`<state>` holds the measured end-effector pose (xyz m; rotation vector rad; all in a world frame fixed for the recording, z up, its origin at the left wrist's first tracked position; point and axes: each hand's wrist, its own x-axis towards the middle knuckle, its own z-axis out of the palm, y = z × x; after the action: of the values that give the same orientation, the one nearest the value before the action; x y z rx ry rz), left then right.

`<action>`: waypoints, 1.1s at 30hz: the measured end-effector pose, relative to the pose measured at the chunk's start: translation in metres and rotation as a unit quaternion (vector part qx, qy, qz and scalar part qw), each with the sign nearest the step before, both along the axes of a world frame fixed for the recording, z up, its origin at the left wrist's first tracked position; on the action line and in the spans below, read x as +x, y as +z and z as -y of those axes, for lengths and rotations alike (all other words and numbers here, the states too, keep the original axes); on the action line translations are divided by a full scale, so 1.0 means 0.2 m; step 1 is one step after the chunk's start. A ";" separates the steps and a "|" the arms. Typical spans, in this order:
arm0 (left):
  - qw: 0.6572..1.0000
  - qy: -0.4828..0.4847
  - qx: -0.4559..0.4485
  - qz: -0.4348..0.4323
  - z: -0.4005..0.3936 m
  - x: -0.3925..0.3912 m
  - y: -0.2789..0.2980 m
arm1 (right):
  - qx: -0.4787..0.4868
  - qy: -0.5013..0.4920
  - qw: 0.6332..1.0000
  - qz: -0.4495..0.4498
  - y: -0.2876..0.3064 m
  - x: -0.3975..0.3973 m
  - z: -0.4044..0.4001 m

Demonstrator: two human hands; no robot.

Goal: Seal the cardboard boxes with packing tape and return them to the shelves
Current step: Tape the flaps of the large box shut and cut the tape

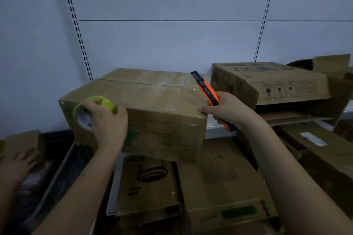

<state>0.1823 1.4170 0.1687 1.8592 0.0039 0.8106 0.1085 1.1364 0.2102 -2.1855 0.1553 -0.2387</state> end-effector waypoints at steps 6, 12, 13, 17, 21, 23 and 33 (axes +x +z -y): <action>0.999 0.032 0.005 -0.034 -0.03 0.00 0.05 | 0.016 -0.112 0.991 0.078 -0.01 0.17 0.00; 0.999 0.035 0.013 -0.031 -0.04 0.02 0.05 | 0.042 -0.085 0.994 0.058 -0.05 0.35 0.06; 0.999 0.039 0.021 -0.029 -0.04 0.02 0.05 | 0.049 -0.095 0.992 0.066 -0.07 0.36 0.05; 0.997 0.052 0.053 -0.018 -0.08 -0.01 0.03 | 0.043 -0.072 0.983 0.166 -0.19 0.32 0.00; 0.997 0.048 0.057 -0.012 -0.11 -0.05 -0.01 | -0.006 -0.038 0.980 0.197 -0.20 0.22 -0.01; 0.998 0.035 0.058 -0.011 -0.12 -0.07 -0.03 | -0.014 -0.039 0.978 0.204 -0.22 0.14 -0.01; 0.980 -0.072 0.185 0.011 -0.03 0.00 0.04 | -0.163 -0.014 0.946 0.279 -0.46 -0.33 -0.08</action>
<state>0.1825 1.4239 0.1773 2.1689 -0.3111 0.7683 0.0424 1.1527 0.1173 -2.3442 -0.1852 -0.9427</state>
